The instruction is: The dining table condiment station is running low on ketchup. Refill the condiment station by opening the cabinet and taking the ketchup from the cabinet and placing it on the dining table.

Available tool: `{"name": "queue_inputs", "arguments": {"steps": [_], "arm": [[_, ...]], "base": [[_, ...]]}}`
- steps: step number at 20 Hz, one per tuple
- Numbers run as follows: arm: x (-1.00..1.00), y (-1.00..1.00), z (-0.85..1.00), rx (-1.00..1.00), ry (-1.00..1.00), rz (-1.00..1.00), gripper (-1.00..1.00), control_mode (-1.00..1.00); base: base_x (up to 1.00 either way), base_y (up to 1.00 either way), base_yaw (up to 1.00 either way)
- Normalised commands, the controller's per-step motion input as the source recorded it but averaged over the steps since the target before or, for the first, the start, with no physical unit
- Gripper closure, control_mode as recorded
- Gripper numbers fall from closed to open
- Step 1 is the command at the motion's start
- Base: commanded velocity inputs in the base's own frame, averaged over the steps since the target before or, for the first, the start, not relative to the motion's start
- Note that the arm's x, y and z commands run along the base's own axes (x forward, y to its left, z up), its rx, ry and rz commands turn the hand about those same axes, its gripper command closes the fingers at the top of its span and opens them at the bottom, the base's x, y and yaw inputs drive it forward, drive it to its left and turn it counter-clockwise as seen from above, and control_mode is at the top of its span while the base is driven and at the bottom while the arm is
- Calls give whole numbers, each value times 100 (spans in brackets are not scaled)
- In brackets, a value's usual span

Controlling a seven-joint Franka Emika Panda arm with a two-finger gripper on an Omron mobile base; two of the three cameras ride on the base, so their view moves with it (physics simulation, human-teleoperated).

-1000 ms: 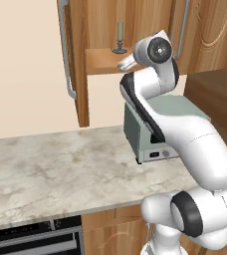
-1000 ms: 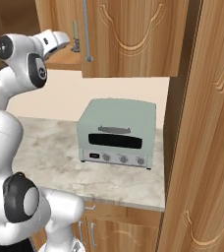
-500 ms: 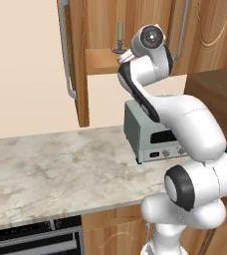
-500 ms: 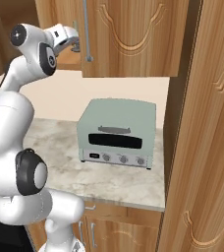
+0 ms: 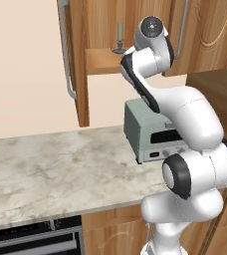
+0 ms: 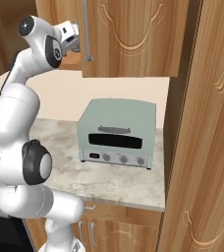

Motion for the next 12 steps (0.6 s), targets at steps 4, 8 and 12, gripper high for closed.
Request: {"name": "queue_inputs", "arguments": {"steps": [4,8,12], "arm": [[-3,-67,0,0,0,0,-100,-100],[-36,-77,0,0,0,-3,-100,-100],[-70,-95,0,2,0,-8,-100,-100]], "base": [[0,0,0],[0,0,0],[0,0,0]]}}
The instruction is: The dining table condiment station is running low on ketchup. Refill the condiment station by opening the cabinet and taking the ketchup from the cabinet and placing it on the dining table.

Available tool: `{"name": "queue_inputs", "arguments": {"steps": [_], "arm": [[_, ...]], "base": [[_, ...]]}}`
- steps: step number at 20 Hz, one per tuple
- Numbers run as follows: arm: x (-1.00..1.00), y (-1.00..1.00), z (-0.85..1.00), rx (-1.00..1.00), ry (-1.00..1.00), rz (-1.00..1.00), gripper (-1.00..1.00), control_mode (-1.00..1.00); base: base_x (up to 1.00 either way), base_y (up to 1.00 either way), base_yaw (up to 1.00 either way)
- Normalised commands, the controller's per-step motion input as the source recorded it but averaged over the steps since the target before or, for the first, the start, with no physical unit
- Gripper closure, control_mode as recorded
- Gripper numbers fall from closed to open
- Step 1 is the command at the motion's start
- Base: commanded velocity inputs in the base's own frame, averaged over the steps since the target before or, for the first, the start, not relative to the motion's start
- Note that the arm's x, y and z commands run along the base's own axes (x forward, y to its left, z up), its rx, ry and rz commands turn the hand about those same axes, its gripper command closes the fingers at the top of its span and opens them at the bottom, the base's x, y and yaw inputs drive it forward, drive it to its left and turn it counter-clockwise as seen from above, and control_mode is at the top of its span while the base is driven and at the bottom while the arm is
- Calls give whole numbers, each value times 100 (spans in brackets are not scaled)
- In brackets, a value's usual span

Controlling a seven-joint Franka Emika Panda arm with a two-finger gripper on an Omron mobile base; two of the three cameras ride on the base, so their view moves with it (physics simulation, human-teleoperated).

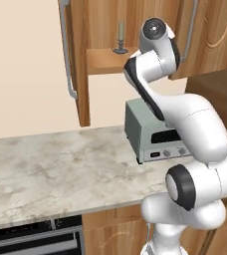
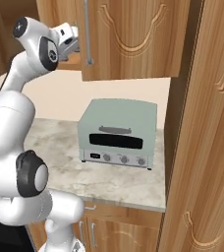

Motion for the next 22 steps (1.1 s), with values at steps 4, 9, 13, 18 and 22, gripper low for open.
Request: {"name": "queue_inputs", "arguments": {"steps": [4,9,13,18,22], "arm": [[-87,-100,0,5,0,-11,-100,-100],[-84,-100,0,6,0,-11,-100,-100],[-87,-100,0,8,0,-10,-100,-100],[-87,-100,0,8,-2,-8,-100,-100],[-69,-100,0,12,-1,-6,-100,-100]], "base": [[0,0,0],[0,0,0],[0,0,0],[0,0,0],[0,0,0]]}}
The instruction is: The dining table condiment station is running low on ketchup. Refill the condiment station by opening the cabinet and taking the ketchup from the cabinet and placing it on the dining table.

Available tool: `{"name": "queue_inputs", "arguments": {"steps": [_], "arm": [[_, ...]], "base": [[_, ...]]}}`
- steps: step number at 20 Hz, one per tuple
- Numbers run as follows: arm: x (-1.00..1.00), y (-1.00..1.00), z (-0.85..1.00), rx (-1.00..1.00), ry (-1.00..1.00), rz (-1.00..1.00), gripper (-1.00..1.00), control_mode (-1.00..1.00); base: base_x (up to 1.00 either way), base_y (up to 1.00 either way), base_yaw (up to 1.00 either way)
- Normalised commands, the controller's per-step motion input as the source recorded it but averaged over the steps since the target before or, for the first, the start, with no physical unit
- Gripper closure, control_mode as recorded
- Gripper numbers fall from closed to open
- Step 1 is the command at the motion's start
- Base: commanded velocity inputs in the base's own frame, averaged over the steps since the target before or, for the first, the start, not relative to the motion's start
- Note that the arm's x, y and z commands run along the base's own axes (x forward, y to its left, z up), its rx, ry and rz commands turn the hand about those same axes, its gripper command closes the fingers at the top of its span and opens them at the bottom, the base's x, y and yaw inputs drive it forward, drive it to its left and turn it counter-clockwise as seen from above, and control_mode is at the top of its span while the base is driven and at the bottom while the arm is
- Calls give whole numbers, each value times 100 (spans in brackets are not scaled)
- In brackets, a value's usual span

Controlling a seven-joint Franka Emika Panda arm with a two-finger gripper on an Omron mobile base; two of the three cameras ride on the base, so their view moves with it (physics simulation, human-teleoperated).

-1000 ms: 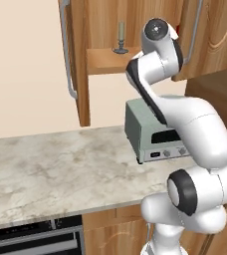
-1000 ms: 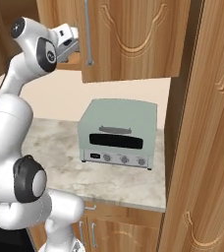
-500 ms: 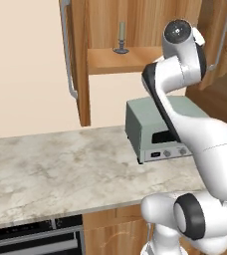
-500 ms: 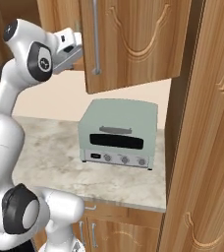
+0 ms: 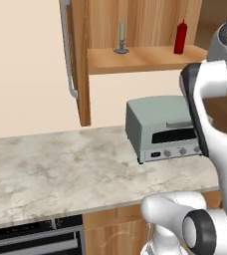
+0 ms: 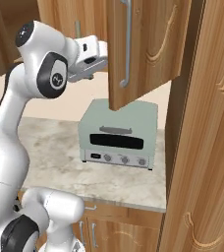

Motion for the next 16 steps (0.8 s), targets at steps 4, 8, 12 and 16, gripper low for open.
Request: {"name": "queue_inputs", "arguments": {"steps": [4,8,12,16], "arm": [[-39,-100,0,12,0,-5,-100,-100],[0,-100,0,8,0,-1,-100,-100],[14,-100,-5,10,0,0,-100,-100],[8,-59,-4,6,-5,0,-100,-100]], "base": [[0,0,0],[0,0,0],[0,0,0],[0,0,0]]}}
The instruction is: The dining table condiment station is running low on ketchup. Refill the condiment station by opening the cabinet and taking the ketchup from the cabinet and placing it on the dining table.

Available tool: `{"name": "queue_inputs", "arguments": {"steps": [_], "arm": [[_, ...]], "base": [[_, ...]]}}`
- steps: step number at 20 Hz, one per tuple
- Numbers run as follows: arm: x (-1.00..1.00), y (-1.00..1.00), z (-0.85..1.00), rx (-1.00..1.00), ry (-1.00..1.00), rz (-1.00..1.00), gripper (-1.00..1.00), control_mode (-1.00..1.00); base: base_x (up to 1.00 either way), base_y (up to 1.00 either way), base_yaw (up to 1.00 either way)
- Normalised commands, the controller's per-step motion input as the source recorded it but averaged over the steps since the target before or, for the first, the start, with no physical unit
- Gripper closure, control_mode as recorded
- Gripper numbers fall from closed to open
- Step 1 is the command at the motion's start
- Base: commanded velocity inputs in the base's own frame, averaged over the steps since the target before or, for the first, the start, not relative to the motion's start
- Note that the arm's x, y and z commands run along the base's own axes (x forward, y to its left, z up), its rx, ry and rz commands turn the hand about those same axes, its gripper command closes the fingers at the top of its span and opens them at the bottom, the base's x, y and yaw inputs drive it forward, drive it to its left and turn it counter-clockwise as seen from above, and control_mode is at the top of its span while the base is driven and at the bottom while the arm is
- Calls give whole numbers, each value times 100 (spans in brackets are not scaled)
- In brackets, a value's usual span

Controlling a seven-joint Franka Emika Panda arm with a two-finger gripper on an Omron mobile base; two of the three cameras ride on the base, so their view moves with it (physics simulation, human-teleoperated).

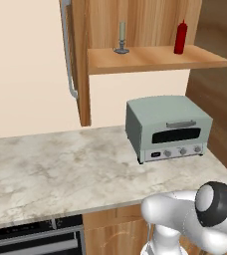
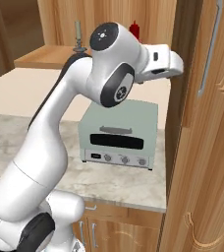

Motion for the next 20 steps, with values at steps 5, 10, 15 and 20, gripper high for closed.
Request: {"name": "queue_inputs", "arguments": {"steps": [5,10,15,20], "arm": [[-23,29,0,-1,-7,2,-100,-100],[15,99,0,0,-3,-3,-100,-100],[44,87,-2,5,-20,-5,-100,-100],[15,33,10,14,-33,-1,-100,-100]], "base": [[0,0,0],[0,0,0],[0,0,0],[0,0,0]]}}
